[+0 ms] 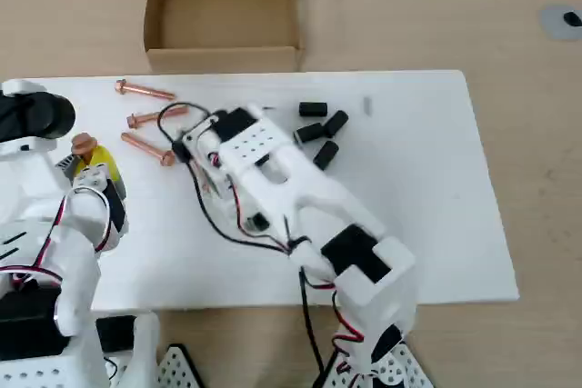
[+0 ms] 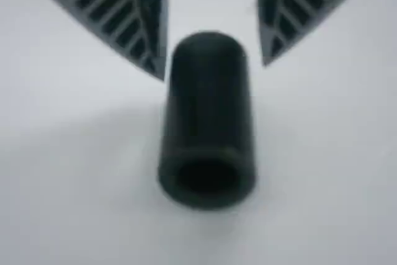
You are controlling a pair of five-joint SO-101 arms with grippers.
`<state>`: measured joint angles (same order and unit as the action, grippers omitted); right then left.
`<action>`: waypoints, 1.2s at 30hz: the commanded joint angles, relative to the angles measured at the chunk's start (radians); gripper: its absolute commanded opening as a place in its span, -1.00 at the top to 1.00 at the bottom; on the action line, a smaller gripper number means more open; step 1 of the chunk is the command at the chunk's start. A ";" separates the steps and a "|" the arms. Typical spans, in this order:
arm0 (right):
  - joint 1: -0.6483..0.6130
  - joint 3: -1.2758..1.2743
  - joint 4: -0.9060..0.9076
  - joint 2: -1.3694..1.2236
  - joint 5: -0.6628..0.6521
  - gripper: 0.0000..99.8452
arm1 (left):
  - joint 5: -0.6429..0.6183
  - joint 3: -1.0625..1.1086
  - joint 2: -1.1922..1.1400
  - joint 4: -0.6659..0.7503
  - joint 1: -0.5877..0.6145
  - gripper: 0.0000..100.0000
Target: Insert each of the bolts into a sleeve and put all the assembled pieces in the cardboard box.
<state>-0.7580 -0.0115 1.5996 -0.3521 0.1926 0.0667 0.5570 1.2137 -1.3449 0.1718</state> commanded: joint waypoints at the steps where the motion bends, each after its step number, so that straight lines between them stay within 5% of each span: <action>1: -0.031 -0.010 -0.012 0.004 0.038 0.74 | 0.009 -0.008 0.008 0.015 0.009 0.99; 36: -0.054 -0.179 -0.262 0.004 0.046 0.74 | 0.028 -0.015 0.013 0.014 0.011 0.99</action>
<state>-0.7856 -0.1542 1.3755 -0.3353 0.2371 0.0683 0.5570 1.2137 -1.3449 0.1718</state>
